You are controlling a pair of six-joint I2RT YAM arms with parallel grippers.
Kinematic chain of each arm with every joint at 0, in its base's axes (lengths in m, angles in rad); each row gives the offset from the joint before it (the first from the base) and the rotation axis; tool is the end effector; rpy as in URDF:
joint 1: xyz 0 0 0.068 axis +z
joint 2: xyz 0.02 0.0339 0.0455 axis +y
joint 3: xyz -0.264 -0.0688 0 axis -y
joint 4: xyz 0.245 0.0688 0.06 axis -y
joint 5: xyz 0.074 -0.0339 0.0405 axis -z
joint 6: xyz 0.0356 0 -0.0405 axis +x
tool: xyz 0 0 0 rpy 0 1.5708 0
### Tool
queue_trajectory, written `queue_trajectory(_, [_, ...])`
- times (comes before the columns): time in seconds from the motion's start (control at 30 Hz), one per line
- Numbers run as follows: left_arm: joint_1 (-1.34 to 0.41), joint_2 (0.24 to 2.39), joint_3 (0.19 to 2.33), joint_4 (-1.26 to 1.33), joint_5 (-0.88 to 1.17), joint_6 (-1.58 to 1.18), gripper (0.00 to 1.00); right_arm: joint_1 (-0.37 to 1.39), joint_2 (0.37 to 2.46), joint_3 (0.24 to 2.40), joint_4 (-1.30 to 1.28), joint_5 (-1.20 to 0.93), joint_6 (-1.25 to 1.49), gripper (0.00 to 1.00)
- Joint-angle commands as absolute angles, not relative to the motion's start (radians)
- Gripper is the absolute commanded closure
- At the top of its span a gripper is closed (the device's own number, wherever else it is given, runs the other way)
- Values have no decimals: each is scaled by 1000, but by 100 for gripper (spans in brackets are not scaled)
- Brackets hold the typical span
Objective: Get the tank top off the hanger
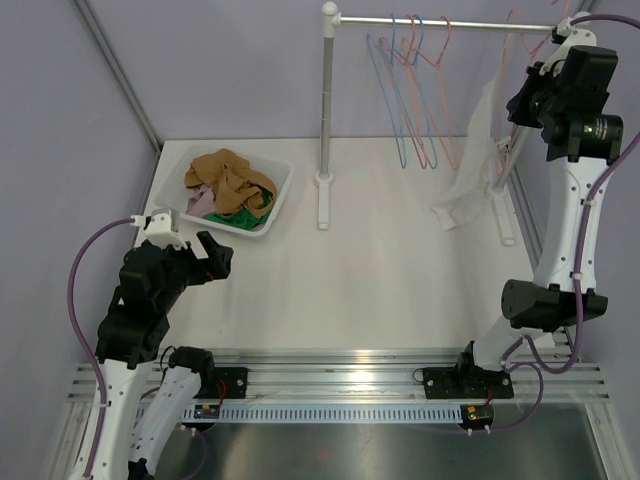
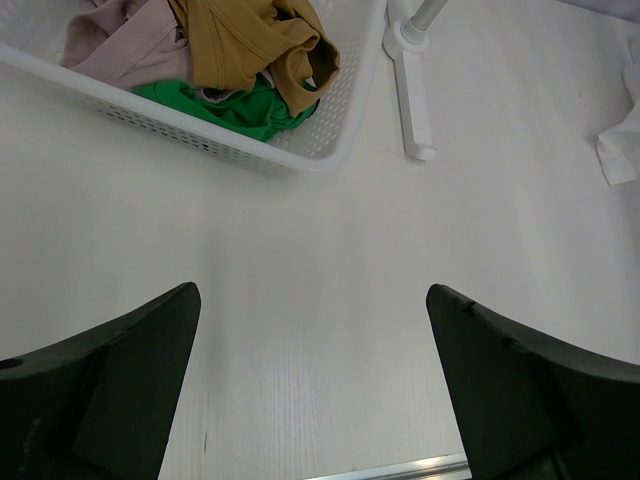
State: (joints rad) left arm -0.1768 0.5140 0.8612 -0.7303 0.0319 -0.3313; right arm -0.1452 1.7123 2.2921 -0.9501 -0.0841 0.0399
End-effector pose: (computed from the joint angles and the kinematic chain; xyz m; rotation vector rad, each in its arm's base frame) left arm 0.0999 -0.0190 0.3421 -0.1310 1.9671 -0.3649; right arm 0.3283 -0.0450 0.5197 0.1236 1.9358 0.0116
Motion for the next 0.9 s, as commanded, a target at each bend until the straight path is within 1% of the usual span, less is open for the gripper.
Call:
queue_trajectory(0.0, [-181,518,856,-676,46,-314,1,-147,1588,2243,-954,-150,71,100])
queue_trajectory(0.07, [-181,517,857,-675,44,-314,1,-147,1498,2165,-963,-163,86,100])
queue_trajectory(0.1, [-181,518,859,-676,44,-313,1,-147,1464,2073,-962,-166,90,100])
queue_trajectory(0.27, [-183,526,862,-675,52,-304,1,-143,1240,1791,-980,-218,92,100])
queue_trajectory(0.37, [-189,538,864,-664,92,-295,1,-109,1099,1677,-985,-210,95,100])
queue_trajectory(0.43, [-202,546,865,-655,126,-288,1,-106,1027,1658,-1047,-238,92,100])
queue_trajectory(0.5, [-212,566,871,-655,146,-284,1,-104,1000,1645,-1112,-288,54,100])
queue_trajectory(0.57, [-233,584,893,-649,166,-279,1,-74,939,1590,-1114,-299,57,100])
queue_trajectory(0.6, [-245,591,905,-647,167,-281,1,-51,919,1579,-1112,-342,58,100])
queue_trajectory(0.67, [-296,609,963,-649,158,-287,1,-41,893,1577,-1153,-362,60,100])
queue_trajectory(0.77, [-399,658,1031,-666,72,-299,1,23,874,1563,-1193,-316,72,100])
queue_trajectory(0.8, [-425,682,1070,-669,16,-304,1,37,867,1551,-1198,-258,81,100])
queue_trajectory(0.87, [-491,710,1097,-667,-29,-316,1,81,833,1496,-1189,-236,84,100])
